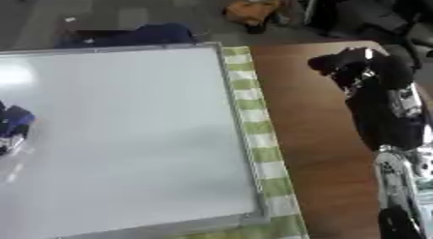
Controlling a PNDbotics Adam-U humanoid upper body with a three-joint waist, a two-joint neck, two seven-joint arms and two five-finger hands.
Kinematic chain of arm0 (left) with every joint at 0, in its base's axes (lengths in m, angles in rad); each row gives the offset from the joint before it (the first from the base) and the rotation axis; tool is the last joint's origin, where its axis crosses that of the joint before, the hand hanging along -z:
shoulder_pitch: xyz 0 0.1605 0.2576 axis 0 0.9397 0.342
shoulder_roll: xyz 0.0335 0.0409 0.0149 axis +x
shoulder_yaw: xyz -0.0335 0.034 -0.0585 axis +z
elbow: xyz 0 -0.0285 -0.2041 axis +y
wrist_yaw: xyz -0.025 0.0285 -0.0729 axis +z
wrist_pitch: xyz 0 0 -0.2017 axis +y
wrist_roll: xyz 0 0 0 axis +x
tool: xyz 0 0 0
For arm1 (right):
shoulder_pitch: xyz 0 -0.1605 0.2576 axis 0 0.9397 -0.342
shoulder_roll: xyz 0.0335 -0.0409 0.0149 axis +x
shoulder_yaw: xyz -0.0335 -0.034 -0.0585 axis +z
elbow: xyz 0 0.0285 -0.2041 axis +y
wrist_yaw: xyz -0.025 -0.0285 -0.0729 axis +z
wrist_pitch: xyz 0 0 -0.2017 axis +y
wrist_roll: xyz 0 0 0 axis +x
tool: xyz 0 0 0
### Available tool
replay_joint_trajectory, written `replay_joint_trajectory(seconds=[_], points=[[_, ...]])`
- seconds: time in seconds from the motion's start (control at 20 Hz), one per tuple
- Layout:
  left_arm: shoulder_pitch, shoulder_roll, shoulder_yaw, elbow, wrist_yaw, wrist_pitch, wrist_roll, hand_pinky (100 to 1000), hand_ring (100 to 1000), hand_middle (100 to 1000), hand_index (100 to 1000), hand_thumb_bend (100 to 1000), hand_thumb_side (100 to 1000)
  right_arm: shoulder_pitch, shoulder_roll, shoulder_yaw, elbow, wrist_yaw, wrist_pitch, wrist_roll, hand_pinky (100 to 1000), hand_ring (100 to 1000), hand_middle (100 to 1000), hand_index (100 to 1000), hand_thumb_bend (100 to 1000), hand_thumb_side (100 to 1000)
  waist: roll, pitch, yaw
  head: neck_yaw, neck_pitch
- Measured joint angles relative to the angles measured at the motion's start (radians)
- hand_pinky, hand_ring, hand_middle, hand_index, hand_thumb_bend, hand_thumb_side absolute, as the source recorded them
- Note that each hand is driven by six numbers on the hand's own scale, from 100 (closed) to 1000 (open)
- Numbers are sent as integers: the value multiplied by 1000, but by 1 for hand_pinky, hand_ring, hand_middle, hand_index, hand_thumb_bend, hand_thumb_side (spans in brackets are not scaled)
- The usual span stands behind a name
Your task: Wipe the whiteboard clean with a brush.
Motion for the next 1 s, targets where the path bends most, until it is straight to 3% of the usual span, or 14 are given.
replay_joint_trajectory(seconds=[1.0], points=[[-1,20,30,36,-34,74,107,460,350,199,137,100,604,-1,0,1,0,0,2,9,838,725,512,633,449,762,-1,2,-2,1,-4]])
